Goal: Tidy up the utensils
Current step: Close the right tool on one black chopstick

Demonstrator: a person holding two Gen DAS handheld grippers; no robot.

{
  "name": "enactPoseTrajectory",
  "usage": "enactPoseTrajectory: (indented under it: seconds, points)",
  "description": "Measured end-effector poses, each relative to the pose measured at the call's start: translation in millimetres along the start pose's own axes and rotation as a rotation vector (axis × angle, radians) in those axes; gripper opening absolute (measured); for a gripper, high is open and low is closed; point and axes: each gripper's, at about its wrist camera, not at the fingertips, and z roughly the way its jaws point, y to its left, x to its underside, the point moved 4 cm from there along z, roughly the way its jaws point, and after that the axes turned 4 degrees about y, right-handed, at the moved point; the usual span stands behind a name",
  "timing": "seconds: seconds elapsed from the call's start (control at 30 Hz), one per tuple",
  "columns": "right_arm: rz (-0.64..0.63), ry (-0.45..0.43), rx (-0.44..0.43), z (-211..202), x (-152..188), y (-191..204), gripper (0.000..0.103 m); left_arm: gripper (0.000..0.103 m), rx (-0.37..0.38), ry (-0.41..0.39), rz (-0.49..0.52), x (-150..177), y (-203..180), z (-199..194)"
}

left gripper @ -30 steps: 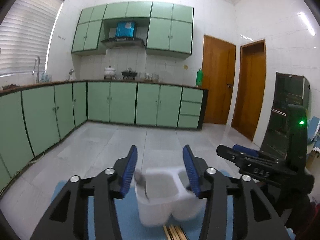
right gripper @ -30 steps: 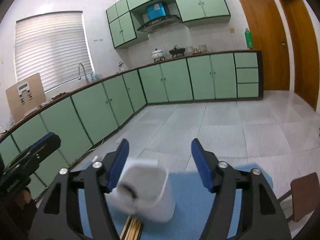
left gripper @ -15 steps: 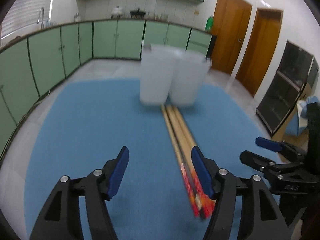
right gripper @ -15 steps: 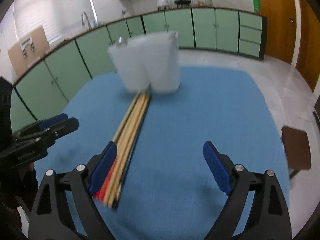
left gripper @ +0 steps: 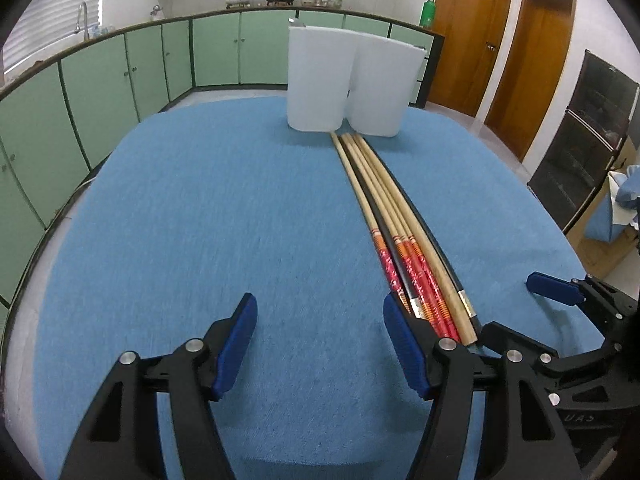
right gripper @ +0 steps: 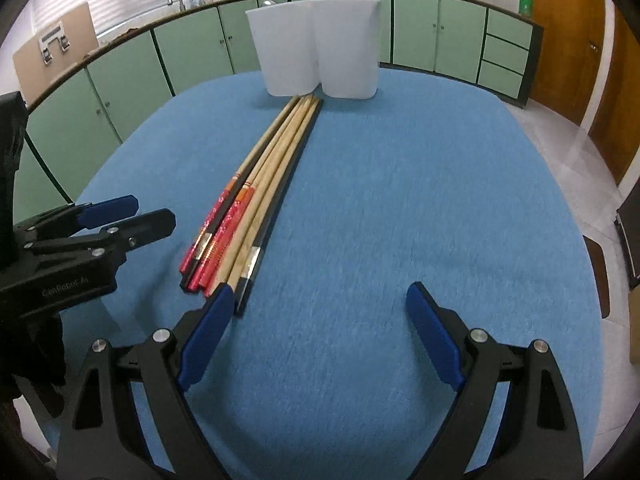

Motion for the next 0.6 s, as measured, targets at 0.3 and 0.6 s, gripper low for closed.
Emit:
enactPoseTrajectory:
  seconds: [0.3,0.6]
  points:
    - [-0.006,0.008,0.050,0,-3,-3,0.085,0.066,-0.008,0.011,0.000,4,3,2]
    - [0.036,-0.015,-0.023,-10,9,-12,0.065,0.069,-0.019,0.011,0.011,7,1,0]
